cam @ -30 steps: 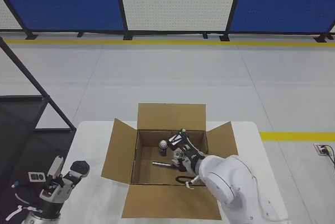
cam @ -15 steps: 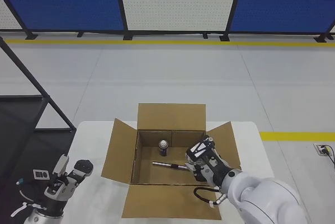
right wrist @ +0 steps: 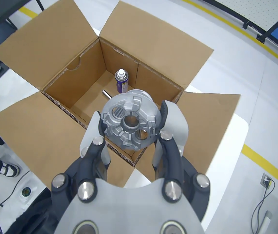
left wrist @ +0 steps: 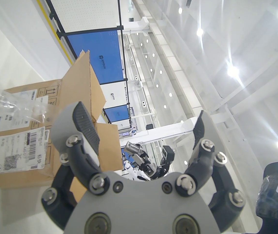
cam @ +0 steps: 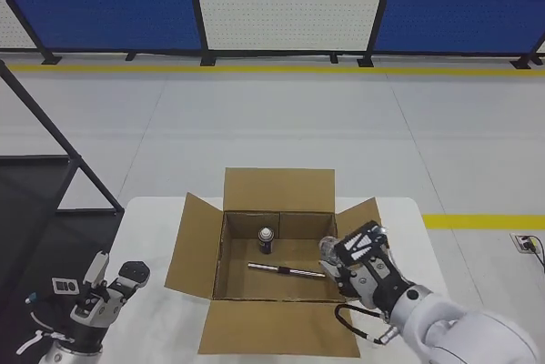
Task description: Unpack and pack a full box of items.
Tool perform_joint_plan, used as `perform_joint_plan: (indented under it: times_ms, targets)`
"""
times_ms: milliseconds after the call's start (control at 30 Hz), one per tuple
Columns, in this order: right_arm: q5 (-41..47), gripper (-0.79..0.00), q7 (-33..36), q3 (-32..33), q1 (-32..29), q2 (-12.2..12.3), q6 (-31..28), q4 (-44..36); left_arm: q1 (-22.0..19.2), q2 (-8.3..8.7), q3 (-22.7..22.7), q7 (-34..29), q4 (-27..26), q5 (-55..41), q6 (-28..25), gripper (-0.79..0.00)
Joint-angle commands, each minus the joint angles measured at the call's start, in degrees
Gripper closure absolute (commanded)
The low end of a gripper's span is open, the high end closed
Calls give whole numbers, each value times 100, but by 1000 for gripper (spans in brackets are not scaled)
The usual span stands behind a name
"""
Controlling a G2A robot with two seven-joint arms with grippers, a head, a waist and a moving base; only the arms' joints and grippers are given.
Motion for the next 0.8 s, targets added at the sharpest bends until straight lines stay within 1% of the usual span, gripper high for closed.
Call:
perform_joint_plan:
  times_ms: [0,100,200,300,400,467,533,600,700,767]
  targets:
    - [255,0,-160,531,-128,30,-38,-49,-23,1,15,-10,15,6,33,-785]
    - [730,0,-407,1389,-308,82,-114,-49,-78,4,67,-49,18,56,99,-785]
    - [1048,0,-404,2167,-523,134,-89,-49,-133,5,140,-59,26,143,135,-785]
    - [1353,0,-272,2736,-761,177,12,-49,-163,2,186,-44,39,163,144,-785]
    - [1540,0,12,3046,-1016,217,133,-49,-166,-1,201,-16,67,171,138,-785]
    - [1485,0,357,3052,-1137,253,141,-32,-160,-2,201,0,80,175,140,-785]
    - [1303,0,680,2887,-1126,299,44,191,-154,-3,195,19,81,176,145,-785]
    - [1139,0,827,2678,-987,336,47,536,-147,-4,196,34,75,182,141,-785]
    - [590,0,946,2279,-730,382,150,1090,-138,-6,193,73,67,200,143,-785]
    - [195,0,909,1968,-550,397,306,1455,-132,-9,197,92,63,205,138,-785]
